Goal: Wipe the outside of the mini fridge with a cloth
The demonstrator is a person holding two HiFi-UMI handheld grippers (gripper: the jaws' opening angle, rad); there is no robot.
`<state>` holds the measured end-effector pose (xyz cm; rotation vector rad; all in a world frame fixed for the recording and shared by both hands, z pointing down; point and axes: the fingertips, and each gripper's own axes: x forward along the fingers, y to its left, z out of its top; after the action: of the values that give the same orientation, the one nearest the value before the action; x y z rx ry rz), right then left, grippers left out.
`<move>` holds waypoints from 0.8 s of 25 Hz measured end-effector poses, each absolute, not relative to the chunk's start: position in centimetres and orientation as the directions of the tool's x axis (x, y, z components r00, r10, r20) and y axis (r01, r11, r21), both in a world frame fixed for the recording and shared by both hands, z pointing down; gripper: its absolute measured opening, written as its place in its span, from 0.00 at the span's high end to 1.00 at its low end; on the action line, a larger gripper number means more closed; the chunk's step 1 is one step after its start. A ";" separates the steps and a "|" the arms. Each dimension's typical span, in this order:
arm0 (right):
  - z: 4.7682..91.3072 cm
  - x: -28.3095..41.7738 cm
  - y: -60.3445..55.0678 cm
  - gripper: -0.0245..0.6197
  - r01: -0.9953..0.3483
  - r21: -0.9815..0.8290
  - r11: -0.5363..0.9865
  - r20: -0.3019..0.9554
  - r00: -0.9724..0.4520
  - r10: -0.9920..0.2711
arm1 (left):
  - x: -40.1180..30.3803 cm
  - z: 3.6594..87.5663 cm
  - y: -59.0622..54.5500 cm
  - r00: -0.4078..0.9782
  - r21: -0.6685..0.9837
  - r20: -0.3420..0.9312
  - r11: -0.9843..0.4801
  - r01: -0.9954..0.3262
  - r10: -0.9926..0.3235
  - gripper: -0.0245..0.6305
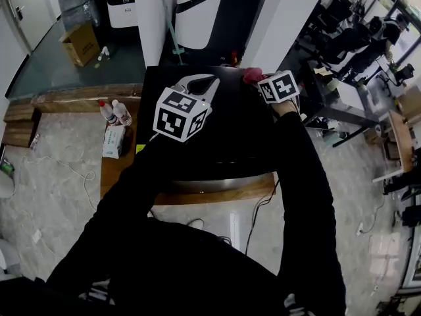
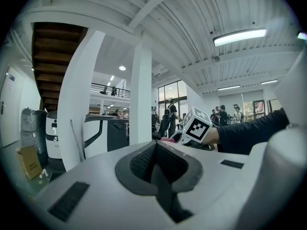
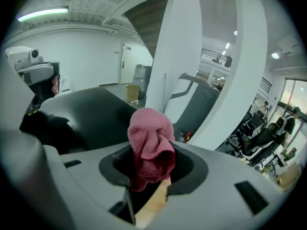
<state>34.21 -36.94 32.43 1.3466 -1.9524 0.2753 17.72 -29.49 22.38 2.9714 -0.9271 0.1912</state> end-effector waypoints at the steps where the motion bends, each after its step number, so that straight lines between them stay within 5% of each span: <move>1: 32.4 35.0 -36.7 0.72 -0.882 0.222 0.415 0.672 -0.170 -0.721 | 17.9 22.5 -29.3 0.816 -0.014 0.125 -0.824 -0.567 -0.564 0.95; 10: 29.4 37.2 -34.6 0.72 -0.888 0.271 0.371 0.605 -0.143 -0.783 | 16.7 21.1 -28.5 0.800 -0.037 0.103 -0.806 -0.590 -0.591 0.95; 20: 21.2 25.4 -29.0 0.72 -0.871 0.277 0.407 0.480 -0.242 -0.843 | 9.7 18.1 -26.7 0.820 -0.031 0.031 -0.821 -0.570 -0.571 0.95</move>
<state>25.39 -28.99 21.24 1.4530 -2.1028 0.0631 9.72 -26.72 18.12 3.0164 -0.9459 0.0621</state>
